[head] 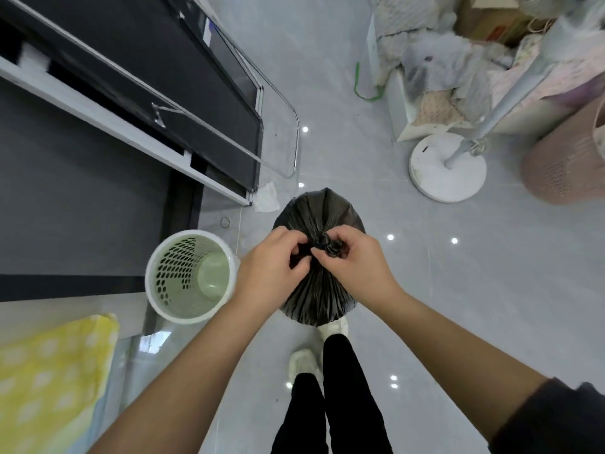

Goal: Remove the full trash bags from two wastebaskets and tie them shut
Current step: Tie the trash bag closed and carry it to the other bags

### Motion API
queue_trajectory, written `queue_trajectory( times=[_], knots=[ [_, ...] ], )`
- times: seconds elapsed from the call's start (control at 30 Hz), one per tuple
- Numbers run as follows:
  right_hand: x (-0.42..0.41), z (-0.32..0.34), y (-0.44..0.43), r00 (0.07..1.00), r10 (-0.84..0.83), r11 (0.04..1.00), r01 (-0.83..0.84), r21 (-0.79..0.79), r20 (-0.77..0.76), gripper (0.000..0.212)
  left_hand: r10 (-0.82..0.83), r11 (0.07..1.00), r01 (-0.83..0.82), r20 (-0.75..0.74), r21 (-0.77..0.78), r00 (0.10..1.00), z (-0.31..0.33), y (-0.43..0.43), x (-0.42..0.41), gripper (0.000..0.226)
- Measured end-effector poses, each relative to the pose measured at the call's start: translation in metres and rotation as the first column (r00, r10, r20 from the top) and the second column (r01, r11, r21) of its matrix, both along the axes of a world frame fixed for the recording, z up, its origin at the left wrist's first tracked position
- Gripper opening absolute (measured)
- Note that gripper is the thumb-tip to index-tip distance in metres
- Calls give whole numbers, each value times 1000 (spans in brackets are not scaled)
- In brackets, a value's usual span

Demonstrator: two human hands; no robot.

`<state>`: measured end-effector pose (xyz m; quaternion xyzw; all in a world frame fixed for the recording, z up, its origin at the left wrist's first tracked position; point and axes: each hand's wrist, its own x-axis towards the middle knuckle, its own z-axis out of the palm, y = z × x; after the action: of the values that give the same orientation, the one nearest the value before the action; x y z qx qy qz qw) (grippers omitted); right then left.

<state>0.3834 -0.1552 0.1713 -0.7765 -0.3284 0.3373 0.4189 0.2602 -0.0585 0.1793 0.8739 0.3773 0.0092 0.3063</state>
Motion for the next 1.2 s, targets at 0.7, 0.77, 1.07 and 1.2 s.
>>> queue_trajectory(
  times=[0.7, 0.77, 1.07, 1.2],
  knots=[
    [125, 80, -232, 985, -142, 989, 137, -51, -97, 7, -117, 985, 110, 44, 134, 992, 78, -210, 144, 13],
    [153, 86, -268, 987, -134, 990, 129, -54, -92, 7, -107, 984, 100, 41, 150, 993, 84, -247, 171, 14],
    [280, 101, -415, 969, -244, 968, 241, -72, -32, 7, -200, 975, 191, 78, 112, 977, 95, -385, 310, 14],
    [338, 100, -475, 945, -326, 941, 326, -88, 11, 7, -277, 960, 272, 86, 67, 957, 93, -437, 381, 14]
  ],
)
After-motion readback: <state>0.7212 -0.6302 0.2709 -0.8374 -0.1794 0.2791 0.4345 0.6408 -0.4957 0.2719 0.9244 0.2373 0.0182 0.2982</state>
